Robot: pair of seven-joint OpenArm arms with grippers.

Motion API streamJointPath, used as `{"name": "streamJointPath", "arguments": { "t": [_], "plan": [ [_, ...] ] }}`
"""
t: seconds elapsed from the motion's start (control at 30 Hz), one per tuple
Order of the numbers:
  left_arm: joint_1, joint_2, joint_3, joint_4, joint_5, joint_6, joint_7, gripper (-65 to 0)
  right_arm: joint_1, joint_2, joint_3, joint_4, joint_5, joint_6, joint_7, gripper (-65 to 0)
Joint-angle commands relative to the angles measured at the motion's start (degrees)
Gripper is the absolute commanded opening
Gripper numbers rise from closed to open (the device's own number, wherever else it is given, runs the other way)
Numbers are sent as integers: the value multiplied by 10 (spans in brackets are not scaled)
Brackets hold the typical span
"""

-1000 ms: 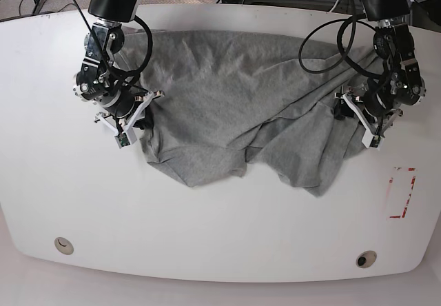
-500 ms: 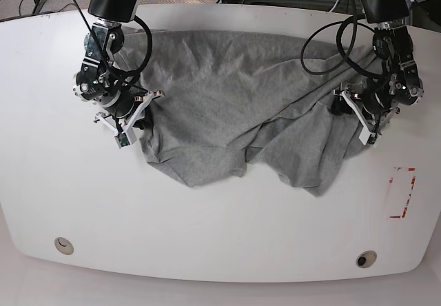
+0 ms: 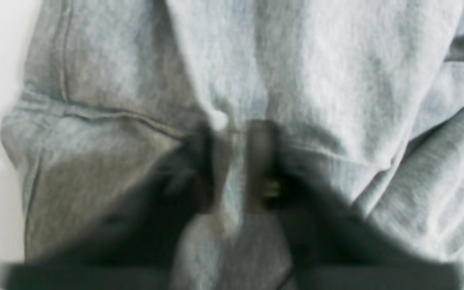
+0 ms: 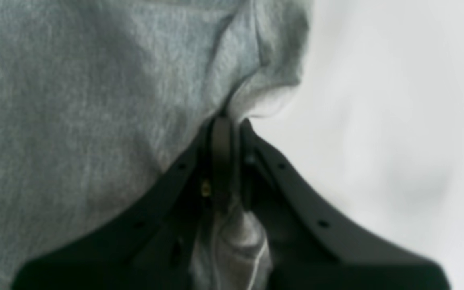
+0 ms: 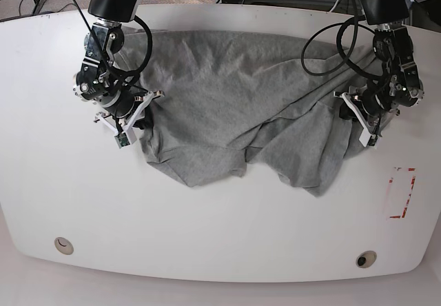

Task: Fold the T-shirt properly
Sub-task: 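Lift the shirt and stretch it between the grippers again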

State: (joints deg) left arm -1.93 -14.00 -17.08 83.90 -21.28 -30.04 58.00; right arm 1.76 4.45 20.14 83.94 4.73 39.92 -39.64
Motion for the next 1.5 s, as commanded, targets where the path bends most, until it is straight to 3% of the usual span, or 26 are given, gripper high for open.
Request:
{"name": "streamJointPath", "arguments": {
  "t": [0.0, 0.4, 0.6, 1.03, 1.2, 1.47],
  "plan": [
    [-15, -6, -1, -17, -5, 2, -6, -650, 9, 3, 0, 9, 10, 1, 12, -650],
    [-32, -6, -14, 16, -9, -1, -4, -650, -3, 3, 2, 56, 14, 1, 8, -650],
    [-34, -6, -80, 42, -41, 0, -3, -650, -27, 3, 3, 133, 15, 1, -22, -650],
    [-49, -11, -146, 154, -105, 0, 15, -650, -41, 7, 7, 227, 9, 1, -29, -650],
    [-75, -25, -148, 190, -109, 0, 25, -650, -9, 10, 7, 238, 9, 1, -29, -650],
    [-148, -37, -148, 208, -105, 3, 33, -650, 50, 45, 6, 238, 9, 1, -30, -650]
  ]
}}
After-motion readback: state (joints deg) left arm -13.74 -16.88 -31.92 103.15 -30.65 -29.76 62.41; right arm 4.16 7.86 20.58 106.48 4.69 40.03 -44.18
